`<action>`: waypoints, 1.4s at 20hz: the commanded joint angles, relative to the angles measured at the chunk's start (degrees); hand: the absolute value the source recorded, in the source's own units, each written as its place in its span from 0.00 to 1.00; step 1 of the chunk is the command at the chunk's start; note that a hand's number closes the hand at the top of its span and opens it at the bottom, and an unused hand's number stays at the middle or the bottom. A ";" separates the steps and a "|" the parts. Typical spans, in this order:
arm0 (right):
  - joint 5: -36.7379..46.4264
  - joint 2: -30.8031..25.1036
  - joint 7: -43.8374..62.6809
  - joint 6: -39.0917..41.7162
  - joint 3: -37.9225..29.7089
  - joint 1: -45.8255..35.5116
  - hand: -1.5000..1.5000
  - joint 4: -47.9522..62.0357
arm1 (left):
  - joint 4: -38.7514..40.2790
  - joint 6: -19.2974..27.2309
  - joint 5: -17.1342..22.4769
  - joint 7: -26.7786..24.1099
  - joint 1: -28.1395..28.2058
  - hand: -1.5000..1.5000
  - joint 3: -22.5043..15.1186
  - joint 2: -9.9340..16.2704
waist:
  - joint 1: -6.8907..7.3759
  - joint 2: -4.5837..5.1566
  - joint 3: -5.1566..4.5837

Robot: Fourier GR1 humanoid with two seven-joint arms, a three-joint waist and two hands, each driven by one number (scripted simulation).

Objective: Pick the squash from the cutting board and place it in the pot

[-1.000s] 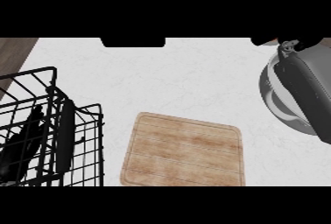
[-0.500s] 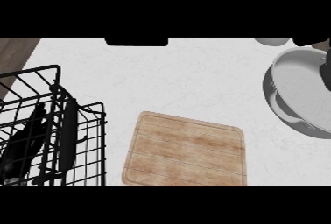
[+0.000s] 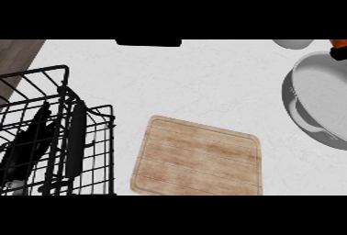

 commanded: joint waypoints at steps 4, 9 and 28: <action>-3.57 -1.13 -8.11 -1.29 -5.89 -3.46 1.00 11.15 | -0.68 0.24 -0.69 -0.10 -3.46 0.50 -1.45 -1.37 | 0.97 0.59 0.07; -10.37 -1.82 -16.37 -1.58 -12.59 -1.13 0.00 13.01 | -2.17 -0.81 0.30 0.20 -2.90 0.50 -0.98 -1.18 | 1.45 0.92 0.26; -30.50 0.19 -41.34 -3.85 -31.74 -0.73 0.00 8.02 | 1.32 -0.27 -1.26 -1.62 -2.79 0.50 0.48 -1.70 | -1.00 -0.21 -0.03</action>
